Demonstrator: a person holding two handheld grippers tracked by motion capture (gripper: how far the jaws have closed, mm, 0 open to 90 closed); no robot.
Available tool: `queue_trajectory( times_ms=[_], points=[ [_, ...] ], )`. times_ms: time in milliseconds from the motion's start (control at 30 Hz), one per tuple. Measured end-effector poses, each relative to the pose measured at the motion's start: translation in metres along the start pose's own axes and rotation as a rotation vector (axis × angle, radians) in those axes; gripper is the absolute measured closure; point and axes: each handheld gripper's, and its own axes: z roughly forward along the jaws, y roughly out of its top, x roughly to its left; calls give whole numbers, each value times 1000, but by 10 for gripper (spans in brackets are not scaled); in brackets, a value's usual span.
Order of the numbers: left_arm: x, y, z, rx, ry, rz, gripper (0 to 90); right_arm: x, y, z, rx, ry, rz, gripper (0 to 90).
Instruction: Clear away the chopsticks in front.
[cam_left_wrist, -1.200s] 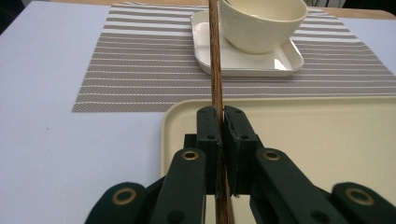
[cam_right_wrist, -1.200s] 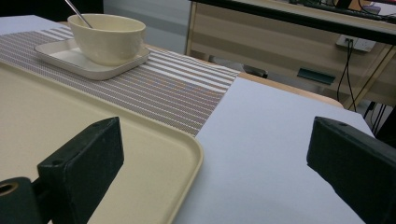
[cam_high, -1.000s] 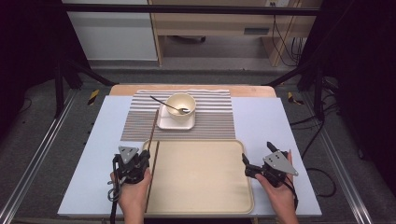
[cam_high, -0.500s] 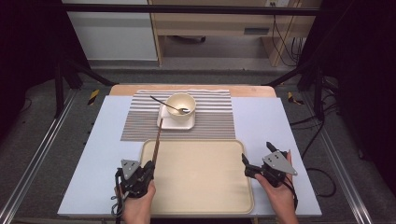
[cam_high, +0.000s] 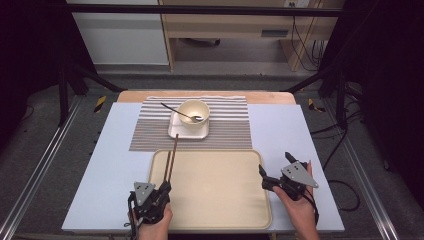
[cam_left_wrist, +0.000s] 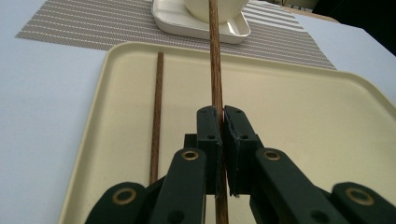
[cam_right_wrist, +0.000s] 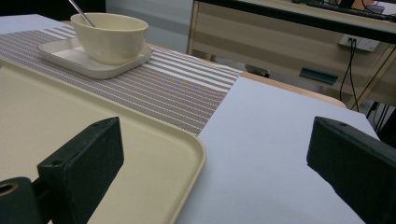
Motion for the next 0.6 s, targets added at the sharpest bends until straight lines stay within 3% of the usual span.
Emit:
queue_trajectory(
  times_ms=[133,500,600],
  points=[
    [-3,-4,-3,-2,0,3,853,1,0,0,3,1,-2,41],
    [-2,-10,-10,-27,19,-33,853,1,-2,1,19,-1,-2,41],
    [-3,-14,-11,-25,24,-24,853,1,-2,1,18,1,2,41]
  ],
)
